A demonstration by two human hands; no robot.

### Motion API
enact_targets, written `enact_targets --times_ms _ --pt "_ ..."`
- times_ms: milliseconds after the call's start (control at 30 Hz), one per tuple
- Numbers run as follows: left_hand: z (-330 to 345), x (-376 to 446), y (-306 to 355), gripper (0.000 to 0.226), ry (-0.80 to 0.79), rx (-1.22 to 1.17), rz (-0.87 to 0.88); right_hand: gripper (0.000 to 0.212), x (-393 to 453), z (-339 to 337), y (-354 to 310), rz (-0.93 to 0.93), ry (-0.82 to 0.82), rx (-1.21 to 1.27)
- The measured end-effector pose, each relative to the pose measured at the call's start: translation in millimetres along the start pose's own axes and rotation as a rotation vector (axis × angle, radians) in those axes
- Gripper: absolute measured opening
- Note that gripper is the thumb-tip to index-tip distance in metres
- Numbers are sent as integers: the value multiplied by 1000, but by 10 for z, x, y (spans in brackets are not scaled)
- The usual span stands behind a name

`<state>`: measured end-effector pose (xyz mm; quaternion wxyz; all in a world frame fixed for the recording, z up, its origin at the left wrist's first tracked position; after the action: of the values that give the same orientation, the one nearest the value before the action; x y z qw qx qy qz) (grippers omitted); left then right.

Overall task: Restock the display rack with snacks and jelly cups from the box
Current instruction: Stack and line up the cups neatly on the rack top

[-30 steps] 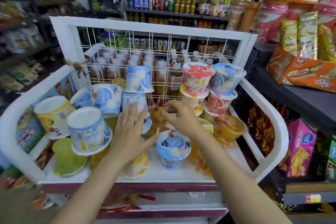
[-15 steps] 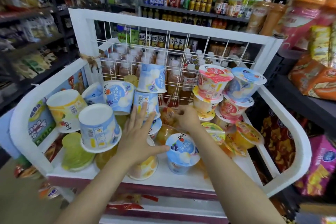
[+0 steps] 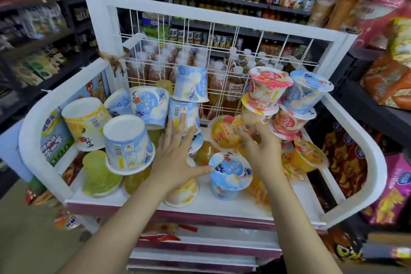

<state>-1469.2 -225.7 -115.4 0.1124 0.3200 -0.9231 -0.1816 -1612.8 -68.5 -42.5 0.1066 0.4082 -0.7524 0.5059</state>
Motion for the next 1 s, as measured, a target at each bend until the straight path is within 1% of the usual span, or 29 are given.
enact_targets --times_ms 67,133,200,267,333,433,533,600,667,733,767,833,867,900,1000 --pt "-16 -3 1 120 19 -36 13 24 -142 -38 -30 -41 -18 -5" --pt "-53 -5 1 119 55 -66 34 13 -291 -106 -164 -168 15 -87" --pt "-91 -36 26 115 89 -76 70 18 -448 -137 -301 -303 18 -176" --pt "-130 -112 73 106 119 -112 112 23 -573 -156 -350 -343 9 -217" --pt "-136 -209 117 98 112 -171 140 22 -665 -178 -339 -309 9 -212" --pt "-90 -356 179 92 60 -319 177 17 -810 -188 -346 -286 3 -228" --pt "-192 -506 318 81 52 -432 226 15 -923 -106 -361 -258 -44 -187" --pt "-227 -540 372 67 19 -472 210 16 -977 -26 -338 -199 -74 -154" --pt "-200 -509 376 58 6 -475 184 21 -1015 7 -309 -136 -67 -107" --pt "-168 -471 341 57 8 -476 165 23 -1038 18 -291 -46 -55 0" --pt "-144 -442 301 59 2 -476 152 21 -1041 11 -272 21 -37 79" --pt "-108 -408 236 67 12 -394 150 22 -1031 -2 -225 161 10 225" --pt "-80 -410 225 71 16 -336 168 29 -1017 7 -188 215 18 241" --pt "-63 -428 231 73 21 -291 198 38 -994 36 -155 253 -5 207" --pt "-12 -473 211 80 27 -212 244 71 -922 193 -112 287 -175 8"
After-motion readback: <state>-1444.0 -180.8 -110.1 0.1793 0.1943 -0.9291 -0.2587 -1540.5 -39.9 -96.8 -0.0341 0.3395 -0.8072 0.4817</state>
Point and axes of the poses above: each hand's wrist, its own x-axis towards the middle knuckle, its own z-axis out of the palm, y = z × x, the point moved 10 cm from there along x, towards the middle knuckle, and after that the axes turned 6 degrees about -z, right-handed, at the moved point
